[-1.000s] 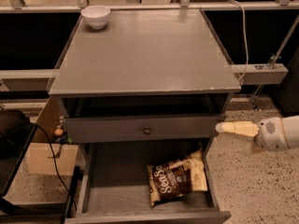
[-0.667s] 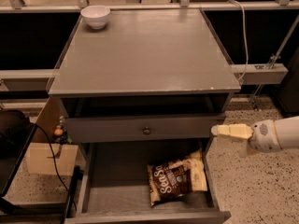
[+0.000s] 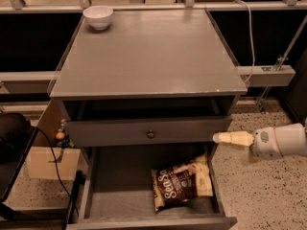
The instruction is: Pick brown chip bag from top drawer and place on counter
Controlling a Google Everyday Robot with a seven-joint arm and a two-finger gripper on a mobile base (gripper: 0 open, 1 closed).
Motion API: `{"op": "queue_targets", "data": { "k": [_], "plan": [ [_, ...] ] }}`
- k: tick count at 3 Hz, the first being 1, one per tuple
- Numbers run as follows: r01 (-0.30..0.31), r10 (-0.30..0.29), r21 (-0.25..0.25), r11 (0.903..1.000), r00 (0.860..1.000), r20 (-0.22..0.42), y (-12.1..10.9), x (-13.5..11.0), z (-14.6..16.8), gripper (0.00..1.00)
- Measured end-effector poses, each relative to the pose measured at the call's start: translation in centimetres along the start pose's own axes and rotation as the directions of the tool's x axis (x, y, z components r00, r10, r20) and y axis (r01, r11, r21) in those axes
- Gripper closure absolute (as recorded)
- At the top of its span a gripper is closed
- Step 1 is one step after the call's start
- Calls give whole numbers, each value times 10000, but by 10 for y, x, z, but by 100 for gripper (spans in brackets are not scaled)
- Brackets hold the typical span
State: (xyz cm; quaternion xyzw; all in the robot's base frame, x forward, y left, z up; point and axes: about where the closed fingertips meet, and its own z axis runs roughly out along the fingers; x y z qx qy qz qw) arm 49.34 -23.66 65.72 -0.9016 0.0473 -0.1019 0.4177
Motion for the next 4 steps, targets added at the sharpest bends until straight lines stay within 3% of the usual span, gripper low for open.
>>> {"op": "queue_targets", "data": {
  "k": [2, 3, 4],
  "plan": [
    [-191, 191, 34, 9998, 9997, 157, 21, -3, 20, 0],
    [294, -309, 542, 9981, 9992, 263, 56, -5, 51, 0],
    [201, -233, 643, 9977, 9985, 504, 63, -6, 70, 0]
  ]
}}
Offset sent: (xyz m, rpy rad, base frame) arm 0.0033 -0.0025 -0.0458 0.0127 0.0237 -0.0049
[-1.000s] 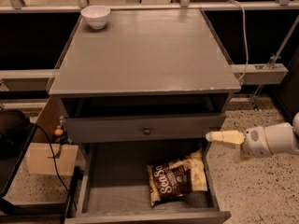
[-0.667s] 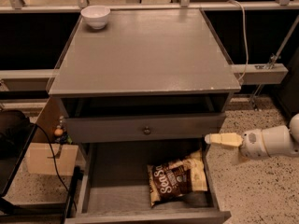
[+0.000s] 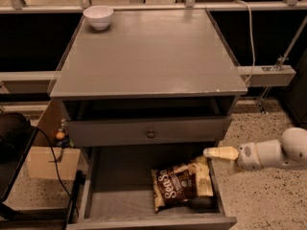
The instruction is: Pick brown chip bag from top drawer and place on counter
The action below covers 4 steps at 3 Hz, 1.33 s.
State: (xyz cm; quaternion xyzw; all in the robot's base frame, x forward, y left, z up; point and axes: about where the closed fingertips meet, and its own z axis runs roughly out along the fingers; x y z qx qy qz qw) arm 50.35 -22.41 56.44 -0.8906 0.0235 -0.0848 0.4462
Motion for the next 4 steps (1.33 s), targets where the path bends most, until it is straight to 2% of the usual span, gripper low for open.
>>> {"op": "queue_targets", "data": {
  "k": [3, 4],
  "plan": [
    [-390, 363, 342, 9987, 9965, 754, 16, 0, 49, 3],
    [-428, 398, 364, 9984, 9959, 811, 17, -1, 52, 22]
  ]
}}
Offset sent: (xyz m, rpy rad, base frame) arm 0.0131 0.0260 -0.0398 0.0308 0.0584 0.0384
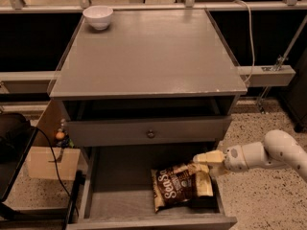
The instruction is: Pick brown chip bag from top drawer and place on counter
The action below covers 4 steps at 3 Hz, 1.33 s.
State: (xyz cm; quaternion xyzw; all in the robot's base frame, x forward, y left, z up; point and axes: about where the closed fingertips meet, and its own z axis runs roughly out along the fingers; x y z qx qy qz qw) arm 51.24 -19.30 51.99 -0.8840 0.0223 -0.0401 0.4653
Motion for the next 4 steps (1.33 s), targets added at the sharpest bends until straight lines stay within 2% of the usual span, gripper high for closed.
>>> {"op": "queue_targets", "data": {
  "k": [1, 2, 3, 4],
  "plan": [
    [-61, 60, 41, 10000, 9999, 96, 3, 0, 5, 43],
    [-99, 98, 33, 9999, 9998, 191, 5, -1, 9, 42],
    [-156, 157, -16, 9999, 9993, 335, 9, -3, 15, 33],
    [-318, 329, -175, 9993, 9973, 656, 21, -6, 32, 33]
  ]
}}
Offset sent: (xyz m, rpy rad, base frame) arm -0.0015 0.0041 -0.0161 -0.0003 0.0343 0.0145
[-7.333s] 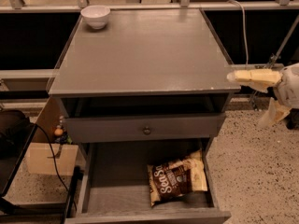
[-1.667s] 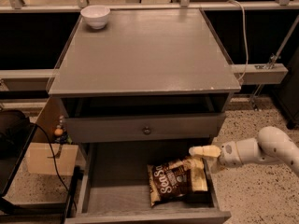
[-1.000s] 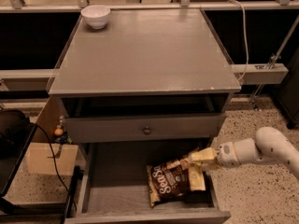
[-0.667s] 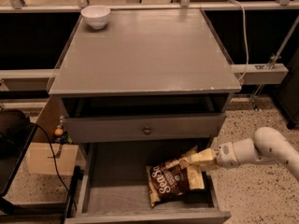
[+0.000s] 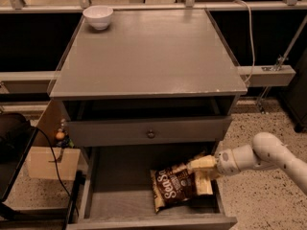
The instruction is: Pick brown chip bag from top drawer and place on counter
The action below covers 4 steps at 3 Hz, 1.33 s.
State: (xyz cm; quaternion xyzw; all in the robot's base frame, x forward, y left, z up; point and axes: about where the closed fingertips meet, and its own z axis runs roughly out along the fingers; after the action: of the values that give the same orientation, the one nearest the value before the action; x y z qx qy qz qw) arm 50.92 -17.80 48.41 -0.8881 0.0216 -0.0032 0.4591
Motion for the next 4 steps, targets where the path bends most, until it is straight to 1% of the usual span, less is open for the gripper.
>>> {"op": "queue_targets", "data": {
  "k": [1, 2, 3, 4],
  "plan": [
    [-102, 102, 35, 9999, 9998, -156, 15, 3, 28, 30],
    [-188, 188, 41, 9998, 9998, -82, 20, 3, 36, 30],
    [-198, 199, 54, 9998, 9998, -58, 20, 2, 38, 48],
    [-198, 199, 55, 9998, 9998, -56, 20, 2, 38, 79]
  ]
}}
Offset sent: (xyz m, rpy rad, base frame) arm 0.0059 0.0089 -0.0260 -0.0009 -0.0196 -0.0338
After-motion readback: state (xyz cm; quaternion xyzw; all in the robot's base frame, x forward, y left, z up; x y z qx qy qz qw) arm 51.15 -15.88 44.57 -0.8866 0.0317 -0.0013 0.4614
